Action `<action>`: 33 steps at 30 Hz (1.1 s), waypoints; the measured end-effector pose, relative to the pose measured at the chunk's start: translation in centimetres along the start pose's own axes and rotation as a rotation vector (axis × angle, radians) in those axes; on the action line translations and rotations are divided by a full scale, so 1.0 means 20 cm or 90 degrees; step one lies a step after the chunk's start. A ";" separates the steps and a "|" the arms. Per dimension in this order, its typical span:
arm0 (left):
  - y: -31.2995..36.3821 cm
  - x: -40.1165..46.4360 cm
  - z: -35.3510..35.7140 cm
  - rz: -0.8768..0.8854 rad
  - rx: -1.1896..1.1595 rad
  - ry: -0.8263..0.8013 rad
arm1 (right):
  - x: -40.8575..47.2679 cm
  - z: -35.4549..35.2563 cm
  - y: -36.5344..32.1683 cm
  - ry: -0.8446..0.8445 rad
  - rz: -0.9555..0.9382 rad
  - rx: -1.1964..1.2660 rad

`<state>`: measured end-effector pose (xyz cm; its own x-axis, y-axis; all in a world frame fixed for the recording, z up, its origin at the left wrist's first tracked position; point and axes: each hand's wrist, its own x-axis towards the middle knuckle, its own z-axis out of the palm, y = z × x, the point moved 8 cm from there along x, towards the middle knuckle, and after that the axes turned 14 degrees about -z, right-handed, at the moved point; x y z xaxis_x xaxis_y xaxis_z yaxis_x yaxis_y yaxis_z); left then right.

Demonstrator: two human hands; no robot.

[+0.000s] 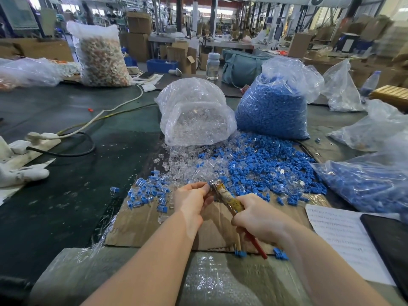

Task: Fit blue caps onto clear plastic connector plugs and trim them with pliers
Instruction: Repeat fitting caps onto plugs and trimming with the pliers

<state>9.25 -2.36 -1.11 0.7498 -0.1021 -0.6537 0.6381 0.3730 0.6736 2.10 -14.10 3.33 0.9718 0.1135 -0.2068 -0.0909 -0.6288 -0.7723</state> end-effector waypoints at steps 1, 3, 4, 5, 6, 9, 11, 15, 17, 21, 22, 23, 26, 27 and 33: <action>0.00 0.00 0.00 0.002 -0.006 0.000 | 0.00 0.00 0.00 0.012 -0.001 0.012; 0.01 0.01 -0.02 0.010 -0.004 0.012 | 0.00 -0.02 0.01 0.044 0.003 0.046; 0.01 0.01 -0.03 0.020 0.011 0.025 | 0.00 -0.03 0.03 0.068 0.004 0.056; 0.03 0.01 -0.05 0.039 0.034 0.044 | 0.01 -0.05 0.04 0.103 -0.001 0.053; 0.05 0.02 -0.08 0.067 0.062 0.067 | 0.02 -0.09 0.05 0.151 -0.010 0.029; 0.13 0.01 -0.15 0.180 0.193 0.149 | 0.01 -0.21 0.13 0.273 0.022 -0.195; 0.18 -0.01 -0.18 0.270 0.336 0.210 | 0.01 -0.25 0.19 0.283 0.074 -0.316; 0.23 -0.04 -0.17 0.402 0.574 0.266 | 0.00 -0.31 0.29 0.276 0.126 -0.442; 0.23 -0.05 -0.15 0.428 0.637 0.268 | 0.00 -0.32 0.34 0.270 0.133 -0.473; 0.19 -0.05 -0.10 0.474 0.749 0.275 | 0.00 -0.33 0.37 0.273 0.122 -0.518; 0.17 -0.06 -0.09 0.493 0.776 0.279 | 0.00 -0.33 0.37 0.267 0.121 -0.523; 0.15 -0.08 -0.07 0.512 0.791 0.273 | 0.00 -0.32 0.37 0.261 0.122 -0.530; 0.07 -0.13 0.01 0.559 0.786 0.188 | 0.00 -0.32 0.34 0.274 0.109 -0.549; 0.04 -0.14 0.04 0.565 0.777 0.141 | -0.01 -0.31 0.32 0.293 0.092 -0.552; -0.18 -0.26 0.16 0.579 0.832 -0.133 | -0.01 -0.25 0.18 0.367 -0.069 -0.554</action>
<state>3.70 -6.13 1.01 0.8855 -0.4555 0.0915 -0.3884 -0.6177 0.6837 2.60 -20.13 3.61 0.9425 -0.0380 0.3320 -0.0322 -0.9992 -0.0232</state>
